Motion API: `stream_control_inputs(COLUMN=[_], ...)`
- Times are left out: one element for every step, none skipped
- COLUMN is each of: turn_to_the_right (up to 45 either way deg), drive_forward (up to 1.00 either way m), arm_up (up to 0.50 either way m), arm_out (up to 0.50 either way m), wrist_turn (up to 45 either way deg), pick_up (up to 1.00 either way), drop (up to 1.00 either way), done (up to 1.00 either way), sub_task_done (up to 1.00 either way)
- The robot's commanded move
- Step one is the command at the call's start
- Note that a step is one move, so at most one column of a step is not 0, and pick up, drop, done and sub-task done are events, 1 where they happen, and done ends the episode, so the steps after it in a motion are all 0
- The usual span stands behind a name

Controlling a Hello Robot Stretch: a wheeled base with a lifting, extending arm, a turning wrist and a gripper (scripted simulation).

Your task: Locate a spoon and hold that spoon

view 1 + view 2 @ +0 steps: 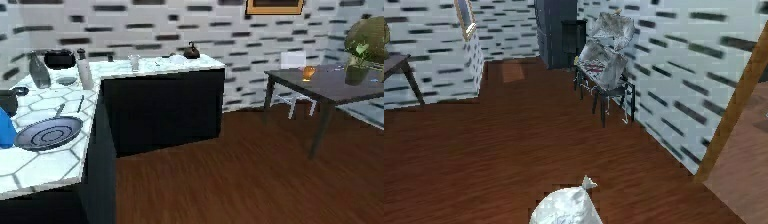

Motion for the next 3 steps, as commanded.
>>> stream_control_inputs(turn_to_the_right=[-12.0,0.0,18.0], drive_forward=[0.00,0.15,0.00], arm_up=[0.00,0.00,0.00], arm_out=[0.00,0.00,0.00], wrist_turn=[0.0,0.0,0.0], pick_up=[0.00,0.00,0.00], drop=[0.00,0.00,0.00], done=[0.00,0.00,0.00], sub_task_done=[0.00,0.00,0.00])
